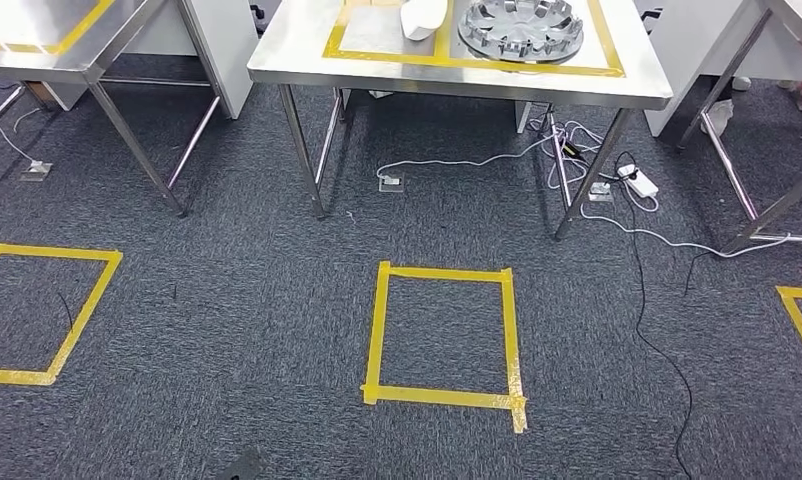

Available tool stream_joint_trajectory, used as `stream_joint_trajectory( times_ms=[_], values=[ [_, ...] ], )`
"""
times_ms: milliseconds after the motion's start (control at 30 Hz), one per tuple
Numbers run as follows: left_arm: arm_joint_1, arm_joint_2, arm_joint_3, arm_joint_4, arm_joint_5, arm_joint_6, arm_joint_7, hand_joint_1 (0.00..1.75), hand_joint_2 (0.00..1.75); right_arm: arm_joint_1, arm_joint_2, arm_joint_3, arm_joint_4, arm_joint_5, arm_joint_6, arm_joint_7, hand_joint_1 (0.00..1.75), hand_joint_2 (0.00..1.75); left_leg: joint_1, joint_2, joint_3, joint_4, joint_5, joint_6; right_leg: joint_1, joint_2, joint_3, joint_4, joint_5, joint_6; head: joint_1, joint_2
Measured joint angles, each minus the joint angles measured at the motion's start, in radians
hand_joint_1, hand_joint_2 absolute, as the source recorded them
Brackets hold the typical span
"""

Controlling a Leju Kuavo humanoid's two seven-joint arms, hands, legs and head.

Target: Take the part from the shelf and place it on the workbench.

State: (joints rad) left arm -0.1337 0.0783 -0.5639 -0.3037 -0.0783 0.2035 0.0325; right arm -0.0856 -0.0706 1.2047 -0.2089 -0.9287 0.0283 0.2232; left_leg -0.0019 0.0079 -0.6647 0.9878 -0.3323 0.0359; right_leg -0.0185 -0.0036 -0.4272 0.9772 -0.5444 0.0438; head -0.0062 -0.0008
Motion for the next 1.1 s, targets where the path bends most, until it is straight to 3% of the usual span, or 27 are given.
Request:
stream_joint_trajectory(
  times_ms=[67,100,133,233,267,300,333,367,400,467,500,533,600,633,667,733,767,800,867,900,933,1000,1033,1100],
  values=[
    [0.002,0.001,0.000,0.003,-0.001,0.001,0.000,0.00,0.00,0.001,0.005,0.000,0.000,-0.002,-0.007,0.004,0.00,0.00,0.004,0.001,-0.009,-0.006,0.025,-0.013,0.001,-0.001,-0.007,-0.021,0.002,-0.015,0.000,0.000],
    [0.004,0.001,-0.001,0.006,-0.002,0.001,0.000,0.00,0.00,0.002,0.007,0.000,0.000,-0.003,-0.010,0.006,0.00,0.00,0.006,-0.001,-0.015,-0.003,0.017,-0.019,-0.001,-0.003,-0.018,-0.021,0.014,-0.023,0.000,0.000],
    [0.007,0.002,-0.001,0.008,-0.003,0.001,0.000,0.00,0.00,0.004,0.009,0.000,0.000,-0.004,-0.012,0.008,0.00,0.00,0.009,-0.003,-0.023,0.015,-0.014,-0.026,-0.004,-0.004,-0.031,-0.021,0.028,-0.033,0.000,0.000],
    [0.013,0.002,-0.002,0.011,-0.004,0.004,0.000,0.00,0.00,0.005,0.014,0.000,0.000,-0.004,-0.015,0.011,0.00,0.00,0.016,-0.006,-0.051,0.176,-0.181,-0.047,-0.005,-0.008,-0.077,-0.020,0.073,-0.047,-0.004,0.000],
    [0.013,0.003,-0.002,0.012,-0.004,0.005,0.000,0.00,0.00,0.005,0.015,0.000,0.000,-0.004,-0.016,0.010,0.00,0.00,0.017,-0.006,-0.054,0.239,-0.207,-0.052,-0.004,-0.008,-0.093,-0.019,0.087,-0.046,-0.004,0.000],
    [0.013,0.003,-0.003,0.012,-0.004,0.006,0.000,0.00,0.00,0.005,0.016,0.000,0.000,-0.004,-0.016,0.010,0.00,0.00,0.019,-0.006,-0.047,0.283,-0.203,-0.055,-0.004,-0.009,-0.110,-0.016,0.101,-0.044,-0.004,0.000],
    [0.014,0.003,-0.003,0.013,-0.004,0.007,0.000,0.00,0.00,0.005,0.017,0.000,0.000,-0.004,-0.016,0.010,0.00,0.00,0.021,-0.006,-0.027,0.298,-0.179,-0.057,-0.004,-0.010,-0.128,-0.012,0.114,-0.041,-0.004,0.000],
    [0.014,0.003,-0.003,0.014,-0.004,0.008,0.000,0.00,0.00,0.005,0.018,0.000,0.000,-0.004,-0.016,0.010,0.00,0.00,0.023,-0.006,0.011,0.277,-0.149,-0.056,-0.004,-0.010,-0.147,-0.007,0.126,-0.037,-0.004,0.000],
    [0.013,0.004,-0.003,0.014,-0.004,0.008,0.000,0.00,0.00,0.005,0.019,0.000,0.000,-0.004,-0.016,0.009,0.00,0.00,0.024,-0.007,0.064,0.221,-0.135,-0.054,-0.005,-0.009,-0.164,-0.001,0.137,-0.033,-0.004,0.000],
    [0.012,0.005,-0.003,0.014,-0.004,0.009,-0.002,0.00,0.00,0.004,0.021,0.000,0.000,-0.002,-0.016,0.008,0.00,0.00,0.020,-0.010,0.176,0.069,-0.167,-0.043,-0.004,-0.009,-0.184,0.005,0.157,-0.021,-0.004,0.000],
    [0.011,0.005,-0.003,0.014,-0.004,0.009,-0.003,0.00,0.00,0.003,0.023,0.000,0.000,-0.002,-0.016,0.007,0.00,0.00,0.016,-0.010,0.207,0.015,-0.190,-0.034,-0.003,-0.010,-0.188,0.003,0.168,-0.014,-0.004,0.000],
    [0.011,0.006,-0.003,0.014,-0.004,0.010,-0.004,0.00,0.00,0.003,0.024,0.000,0.000,0.000,-0.016,0.006,0.00,0.00,0.010,-0.010,0.218,-0.014,-0.200,-0.024,-0.004,-0.011,-0.190,-0.001,0.179,-0.006,-0.004,0.000],
    [0.012,0.007,-0.003,0.015,-0.003,0.011,-0.005,0.00,0.00,0.007,0.025,0.000,0.000,0.002,-0.017,0.006,0.00,0.00,0.007,-0.007,0.200,-0.025,-0.179,-0.002,-0.006,-0.012,-0.198,-0.004,0.190,0.004,-0.004,0.000],
    [0.012,0.007,-0.003,0.016,-0.003,0.011,-0.005,0.00,0.00,0.009,0.025,0.000,0.000,0.002,-0.017,0.006,0.00,0.00,0.008,-0.005,0.187,-0.029,-0.163,0.008,-0.007,-0.010,-0.208,0.009,0.171,0.001,-0.003,0.000],
    [0.013,0.006,-0.003,0.016,-0.003,0.011,-0.006,0.00,0.00,0.012,0.025,0.000,0.000,0.003,-0.017,0.006,0.00,0.00,0.009,-0.003,0.172,-0.032,-0.145,0.016,-0.007,-0.009,-0.222,0.042,0.131,-0.006,-0.001,0.000],
    [0.013,0.006,-0.003,0.016,-0.002,0.012,-0.006,0.00,0.00,0.014,0.025,0.001,0.000,0.004,-0.017,0.007,0.00,0.00,0.006,-0.002,0.133,-0.032,-0.113,0.025,-0.006,-0.005,-0.254,0.163,0.023,-0.022,0.001,0.000],
    [0.014,0.006,-0.003,0.016,-0.002,0.011,-0.006,0.00,0.00,0.014,0.025,0.001,0.000,0.004,-0.017,0.007,0.00,0.00,0.004,-0.002,0.115,-0.032,-0.097,0.026,-0.006,-0.004,-0.263,0.231,-0.011,-0.021,0.001,0.000],
    [0.015,0.005,-0.003,0.016,-0.001,0.011,-0.006,0.00,0.00,0.014,0.025,0.001,0.000,0.004,-0.017,0.006,0.00,0.00,0.003,-0.002,0.095,-0.031,-0.082,0.026,-0.006,-0.004,-0.263,0.283,-0.020,-0.014,0.001,0.000],
    [0.017,0.005,-0.003,0.016,0.003,0.011,-0.006,0.00,0.00,0.014,0.024,0.001,0.000,0.007,-0.017,0.006,0.00,0.00,0.001,-0.002,0.057,-0.029,-0.053,0.021,-0.006,-0.003,-0.223,0.302,0.026,0.010,0.001,0.000],
    [0.018,0.004,-0.003,0.017,0.005,0.011,-0.006,0.00,0.00,0.013,0.024,0.001,0.000,0.009,-0.017,0.007,0.00,0.00,0.001,-0.002,0.040,-0.027,-0.040,0.017,-0.005,-0.002,-0.179,0.262,0.049,0.015,0.001,0.000],
    [0.020,0.003,-0.003,0.017,0.006,0.011,-0.005,0.00,0.00,0.013,0.024,0.001,0.000,0.011,-0.016,0.007,0.00,0.00,0.000,-0.002,0.025,-0.022,-0.029,0.013,-0.003,-0.003,-0.114,0.189,0.052,0.012,0.001,0.000],
    [0.023,0.002,-0.003,0.018,0.007,0.015,-0.002,0.00,0.00,0.011,0.024,0.002,0.000,0.014,-0.015,0.007,0.00,0.00,-0.003,0.000,0.006,-0.010,-0.011,0.002,0.003,-0.002,-0.001,0.027,0.005,-0.008,0.000,0.000],
    [0.025,0.001,-0.003,0.019,0.007,0.018,0.000,0.00,0.00,0.010,0.025,0.002,0.000,0.015,-0.014,0.008,0.00,0.00,-0.003,0.002,0.000,-0.007,-0.002,-0.004,0.006,-0.002,0.029,-0.025,-0.018,-0.018,0.000,0.000],
    [0.029,0.001,-0.003,0.021,0.007,0.023,0.002,0.00,0.00,0.011,0.027,0.003,0.000,0.017,-0.012,0.009,0.00,0.00,0.001,0.004,-0.004,-0.008,0.012,-0.014,0.008,-0.001,0.028,-0.041,-0.025,-0.026,0.000,0.000]
  ],
)
